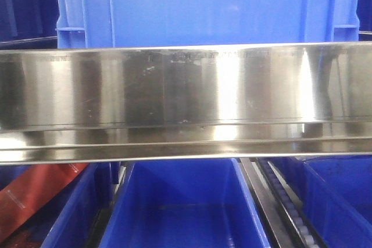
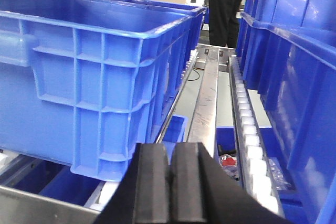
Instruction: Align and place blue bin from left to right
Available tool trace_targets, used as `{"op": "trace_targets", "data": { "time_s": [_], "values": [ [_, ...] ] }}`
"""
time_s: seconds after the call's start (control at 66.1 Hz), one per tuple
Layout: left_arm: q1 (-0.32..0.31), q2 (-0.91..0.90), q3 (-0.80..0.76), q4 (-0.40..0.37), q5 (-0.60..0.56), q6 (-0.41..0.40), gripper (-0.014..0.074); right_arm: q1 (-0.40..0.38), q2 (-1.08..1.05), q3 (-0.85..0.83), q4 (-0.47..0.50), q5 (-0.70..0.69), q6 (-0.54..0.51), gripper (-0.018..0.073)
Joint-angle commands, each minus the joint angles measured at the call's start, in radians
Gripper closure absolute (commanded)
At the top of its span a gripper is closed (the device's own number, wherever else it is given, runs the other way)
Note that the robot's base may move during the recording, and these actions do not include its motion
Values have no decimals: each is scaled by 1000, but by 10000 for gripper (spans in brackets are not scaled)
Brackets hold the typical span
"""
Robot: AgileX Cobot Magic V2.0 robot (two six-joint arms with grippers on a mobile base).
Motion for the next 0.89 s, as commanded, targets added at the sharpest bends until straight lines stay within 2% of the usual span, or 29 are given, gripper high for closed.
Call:
{"op": "trace_targets", "data": {
  "time_s": [0.0,0.136,0.318,0.424,0.469,0.878],
  "values": [
    [52,-46,30,-46,-6,63,707,-5,-4,1,-13,-31,-6,628],
    [167,-169,127,-97,-16,113,707,-5,-4,1,-13,-31,-6,628],
    [306,-300,309,-161,-34,115,707,-5,-4,1,-13,-31,-6,628],
    [317,-300,361,-164,-140,115,707,-5,-6,1,-13,-31,-6,628],
    [317,-300,361,-162,-82,115,707,-5,-6,1,-13,-31,-6,628],
    [317,-300,361,-162,-76,115,707,-5,-6,1,-13,-31,-6,628]
  ]
}}
